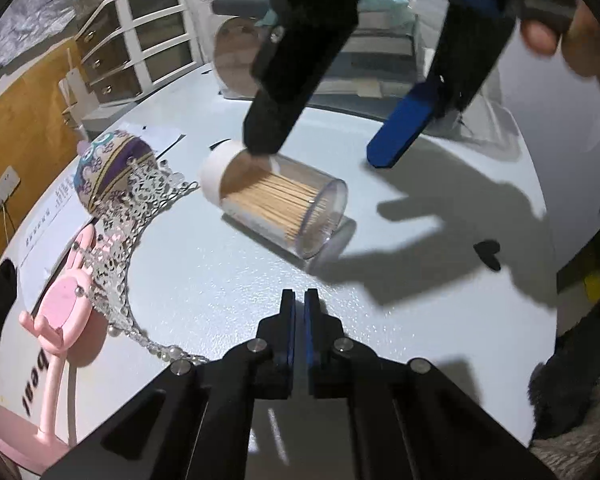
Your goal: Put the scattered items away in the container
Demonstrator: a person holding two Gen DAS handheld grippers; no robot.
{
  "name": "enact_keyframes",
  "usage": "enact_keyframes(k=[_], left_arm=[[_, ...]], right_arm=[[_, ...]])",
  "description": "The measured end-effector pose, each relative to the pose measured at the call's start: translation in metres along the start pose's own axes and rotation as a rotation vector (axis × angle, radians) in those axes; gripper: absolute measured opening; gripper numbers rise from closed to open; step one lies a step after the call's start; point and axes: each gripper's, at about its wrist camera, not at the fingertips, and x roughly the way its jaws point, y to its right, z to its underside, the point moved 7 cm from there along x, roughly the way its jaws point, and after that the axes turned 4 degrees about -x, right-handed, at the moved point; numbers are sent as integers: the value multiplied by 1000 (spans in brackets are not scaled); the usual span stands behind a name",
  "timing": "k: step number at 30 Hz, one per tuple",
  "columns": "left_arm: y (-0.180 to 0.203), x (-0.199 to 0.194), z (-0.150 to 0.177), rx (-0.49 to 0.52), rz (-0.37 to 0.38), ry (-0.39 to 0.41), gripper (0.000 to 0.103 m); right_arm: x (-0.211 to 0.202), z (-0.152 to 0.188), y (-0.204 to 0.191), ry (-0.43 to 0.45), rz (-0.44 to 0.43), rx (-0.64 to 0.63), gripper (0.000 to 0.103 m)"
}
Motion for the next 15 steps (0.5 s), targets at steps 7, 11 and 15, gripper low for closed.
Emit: enact_keyframes(k=[7,11,15], left_arm=[[-6,-9,-11,-100,17,9,79],[-3,-12,-18,-103,7,13,79],[-5,-10,-20,-111,-18,8,79]], right_arm=[[9,-17,6,-1,41,-18,69],[19,-15,4,-48,-98,87,57],[29,-7,-4,-114,-197,152,56]])
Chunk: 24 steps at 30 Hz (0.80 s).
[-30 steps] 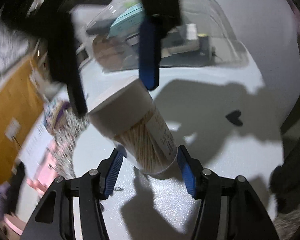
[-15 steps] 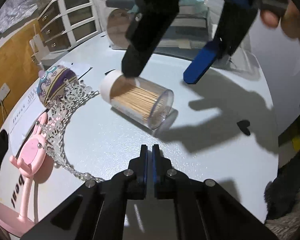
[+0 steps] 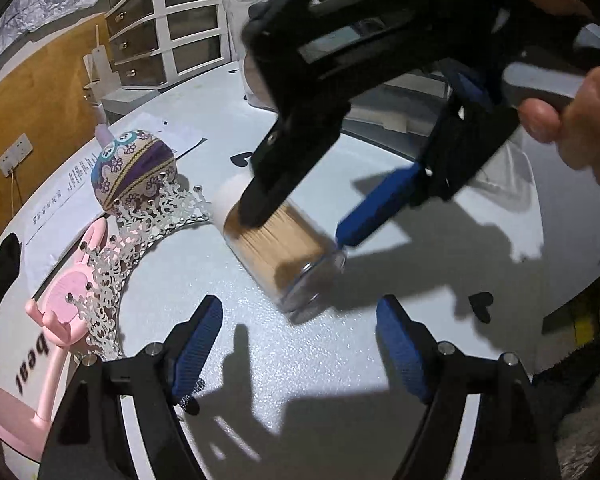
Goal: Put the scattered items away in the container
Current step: 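Close the right gripper on the toothpick jar while the left gripper holds it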
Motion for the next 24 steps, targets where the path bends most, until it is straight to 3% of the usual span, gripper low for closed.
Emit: enact_keyframes(k=[3,5,10,14,21,24], left_arm=[[-3,3,-1,-10,-21,-7,79],[-5,6,-3,-13,-35,-13,79],[-9,11,-14,-6,-61,-16,79],[-4,15,-20,16,-66,-25,79],[2,32,-24,38,-99,-90,58],[2,32,-22,63,-106,-100,56]], right_arm=[[5,6,-7,-41,-75,36,56],[2,4,-11,-33,-80,29,56],[-20,-9,-3,66,52,0,57],[-26,-15,-1,96,73,-5,57],[-22,-24,1,96,59,16,57],[-23,-27,3,91,43,19,57]])
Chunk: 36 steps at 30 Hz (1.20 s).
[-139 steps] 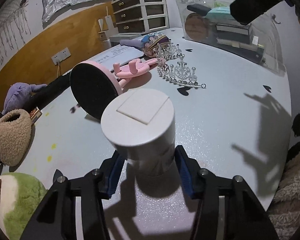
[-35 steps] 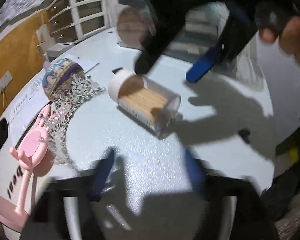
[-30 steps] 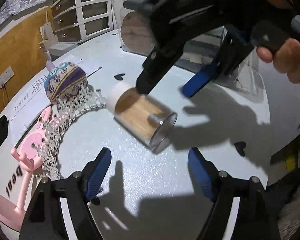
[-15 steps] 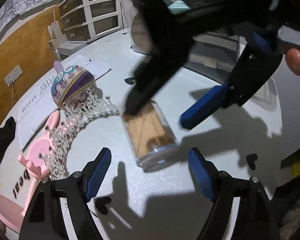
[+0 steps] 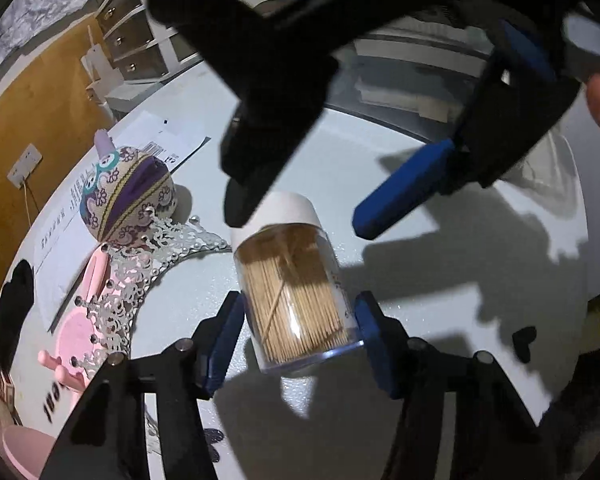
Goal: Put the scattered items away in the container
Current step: 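Close the right gripper on the toothpick jar while the left gripper holds it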
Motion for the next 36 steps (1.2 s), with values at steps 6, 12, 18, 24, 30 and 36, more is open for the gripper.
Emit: enact_keyframes(k=[6,12,18,24,30,36], left_arm=[[-10,-5,7,-32,22,0,52],[-16,-6,8,-101,62,22,51],[-11,-7,8,-69,61,55,51],[-3,-8,11,30,23,84,51],[-1,-19,12,49,-30,124,52],[2,-34,12,96,-98,193,52]], right_arm=[[2,-2,0,-18,-40,46,82],[17,-6,7,-66,-48,92,82],[35,-12,8,-146,-10,98,64],[45,-11,9,-189,4,97,51],[29,2,-9,-92,17,-29,51],[7,21,-36,-13,51,-172,51]])
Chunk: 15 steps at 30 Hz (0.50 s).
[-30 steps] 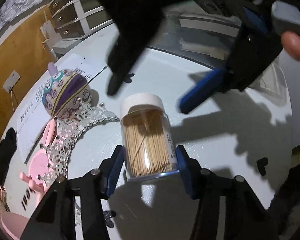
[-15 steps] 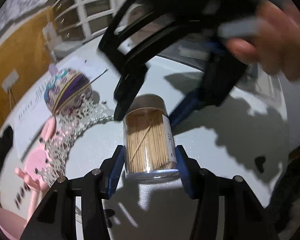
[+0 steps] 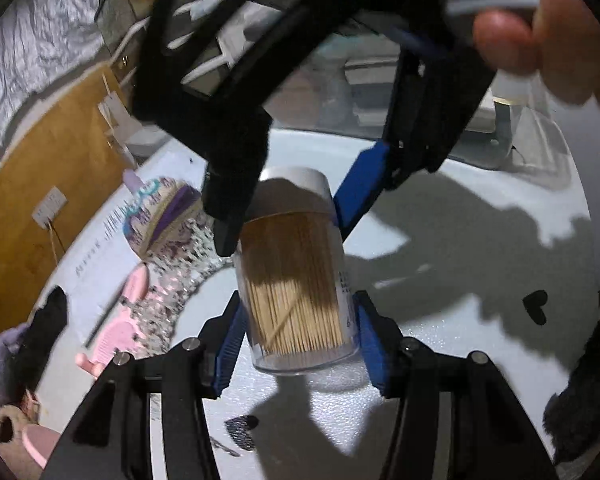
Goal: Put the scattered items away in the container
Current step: 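Close the right gripper on the toothpick jar while the left gripper holds it, then lift and carry the toothpick jar with the right gripper over the container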
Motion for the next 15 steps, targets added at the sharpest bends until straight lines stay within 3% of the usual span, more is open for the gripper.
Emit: enact_keyframes(k=[8,15], left_arm=[[-5,-48,-33,32,-98,170,52],[-4,-91,-89,130,-182,365,52]], right_arm=[[-59,11,-42,146,23,-120,51],[-139,19,-77,304,48,-223,51]])
